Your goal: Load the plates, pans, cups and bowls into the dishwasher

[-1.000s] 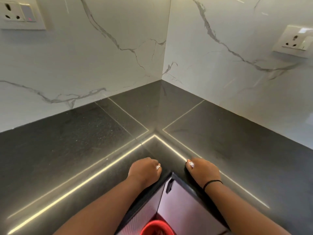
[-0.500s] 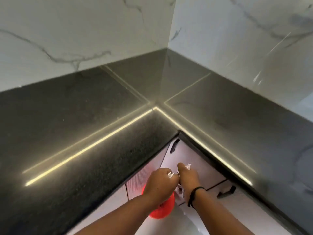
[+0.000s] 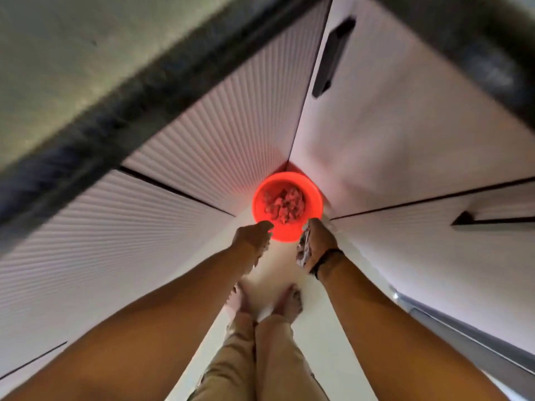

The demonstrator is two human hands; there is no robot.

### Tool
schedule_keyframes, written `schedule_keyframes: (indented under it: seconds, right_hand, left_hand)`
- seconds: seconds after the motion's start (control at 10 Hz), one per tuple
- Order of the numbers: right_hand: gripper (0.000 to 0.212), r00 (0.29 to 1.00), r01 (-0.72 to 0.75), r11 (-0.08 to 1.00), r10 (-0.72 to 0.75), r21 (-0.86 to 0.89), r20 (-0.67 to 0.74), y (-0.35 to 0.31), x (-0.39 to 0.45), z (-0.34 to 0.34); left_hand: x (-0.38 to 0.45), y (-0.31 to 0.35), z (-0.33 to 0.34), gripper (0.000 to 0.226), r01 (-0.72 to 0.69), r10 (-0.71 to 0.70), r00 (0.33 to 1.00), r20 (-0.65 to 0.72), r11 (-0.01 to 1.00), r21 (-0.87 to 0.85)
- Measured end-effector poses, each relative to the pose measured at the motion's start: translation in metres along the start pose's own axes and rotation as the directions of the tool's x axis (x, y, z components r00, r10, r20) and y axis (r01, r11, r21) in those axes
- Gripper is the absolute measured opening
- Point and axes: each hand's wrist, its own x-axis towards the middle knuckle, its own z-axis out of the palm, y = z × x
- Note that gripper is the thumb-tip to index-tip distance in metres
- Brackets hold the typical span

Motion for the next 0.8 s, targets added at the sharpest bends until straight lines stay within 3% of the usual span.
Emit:
schedule_keyframes:
  seconds: [0.1, 0.2, 0.3, 0.4, 0.5, 0.6, 0.7, 0.8]
  right_hand:
    - [0.033, 1.0, -0.001, 1.0, 0.001, 0.0, 0.004, -0.005, 0.033, 0.01]
    - [0.034, 0.991, -0.048, 0.997, 0.04, 0.057, 0.131, -0.016, 0.059, 0.025]
    - [0.058, 0.966, -0.052, 0.988, 0.013, 0.148, 0.257, -0.028, 0.078, 0.038]
    - [0.059, 0.976, 0.079, 0.989, -0.101, 0.122, 0.193, -0.044, 0.089, 0.042]
    - [0.061, 0.975, 0.112, 0.99, -0.127, 0.088, 0.183, -0.049, 0.093, 0.039]
    - [0.059, 0.987, 0.159, 0.987, -0.157, -0.032, 0.045, -0.045, 0.092, 0.033]
    - [0.055, 0.957, 0.246, 0.936, -0.275, -0.251, -0.087, -0.038, 0.088, 0.028]
    - [0.065, 0.889, 0.283, 0.762, -0.436, -0.582, -0.139, -0.02, 0.072, 0.019]
  left_hand:
    - [0.032, -0.005, 0.011, 0.05, -0.013, 0.015, 0.999, 0.037, 0.998, -0.053]
    - [0.051, 0.005, 0.027, 0.056, -0.041, 0.048, 0.997, 0.057, 0.993, -0.107]
    - [0.051, 0.029, 0.037, 0.073, -0.003, 0.043, 0.981, 0.188, 0.978, -0.211]
    - [0.057, 0.047, 0.038, 0.083, -0.009, 0.07, 0.947, 0.312, 0.981, -0.194]
    - [0.057, 0.052, 0.034, 0.077, -0.031, 0.081, 0.964, 0.253, 0.98, -0.197]
    - [0.056, 0.045, 0.03, 0.07, -0.053, 0.071, 0.979, 0.192, 0.994, -0.1]
    - [0.055, 0.033, 0.026, 0.074, -0.087, 0.086, 0.973, 0.213, 0.996, -0.008]
    - [0.042, 0.024, 0.02, 0.052, -0.262, 0.224, 0.945, 0.238, 0.955, 0.141]
